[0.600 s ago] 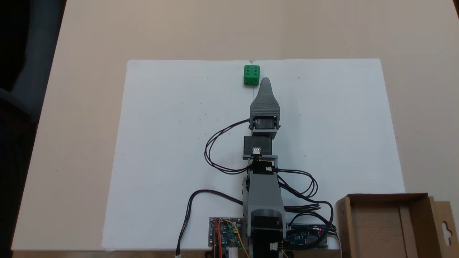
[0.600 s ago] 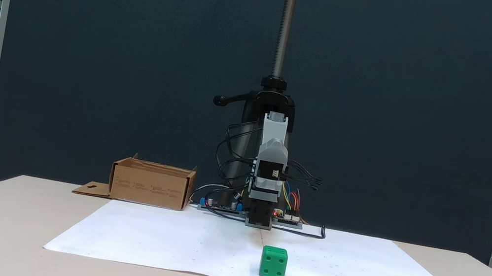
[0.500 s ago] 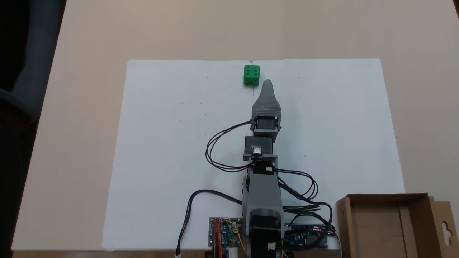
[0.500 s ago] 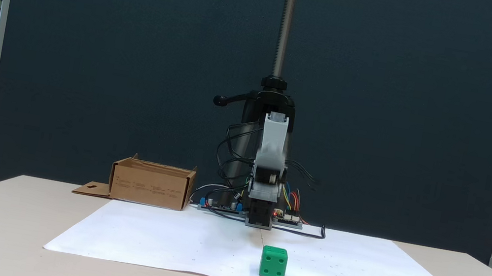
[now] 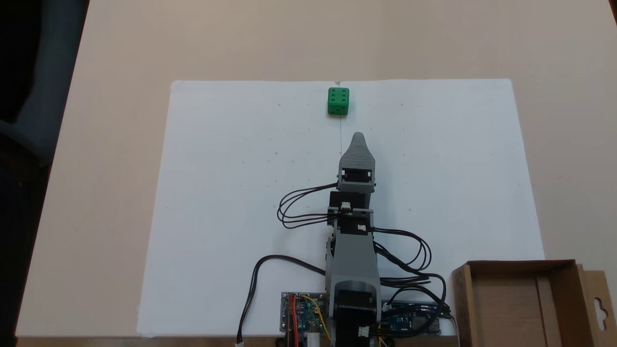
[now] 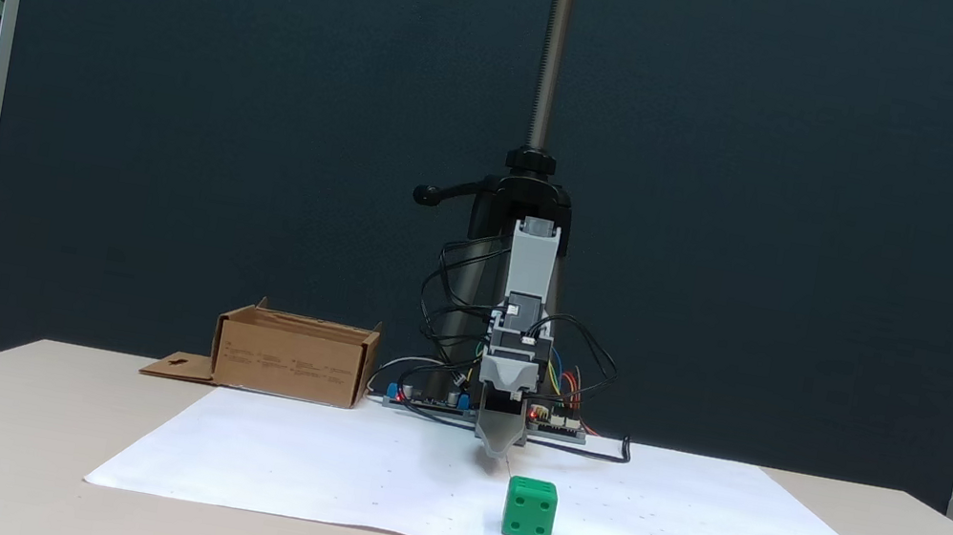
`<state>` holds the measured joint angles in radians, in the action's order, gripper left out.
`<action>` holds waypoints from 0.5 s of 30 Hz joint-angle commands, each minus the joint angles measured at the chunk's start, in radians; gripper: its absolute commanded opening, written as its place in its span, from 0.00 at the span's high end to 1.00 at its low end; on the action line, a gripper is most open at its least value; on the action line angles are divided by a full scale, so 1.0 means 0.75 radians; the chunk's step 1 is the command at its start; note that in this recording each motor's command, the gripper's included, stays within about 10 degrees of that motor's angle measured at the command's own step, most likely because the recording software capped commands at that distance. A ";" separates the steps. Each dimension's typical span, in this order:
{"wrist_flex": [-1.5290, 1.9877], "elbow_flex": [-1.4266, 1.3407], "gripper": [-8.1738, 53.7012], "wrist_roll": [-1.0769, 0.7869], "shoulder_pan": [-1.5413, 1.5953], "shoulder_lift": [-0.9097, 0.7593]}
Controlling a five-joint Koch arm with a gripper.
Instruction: Grasp a green dice and put it in the bin.
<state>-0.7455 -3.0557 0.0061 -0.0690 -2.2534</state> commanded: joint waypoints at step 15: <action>-0.025 -0.098 0.15 -0.080 0.000 -0.145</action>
<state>-0.7455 -3.0557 0.0061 -0.0629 -2.2519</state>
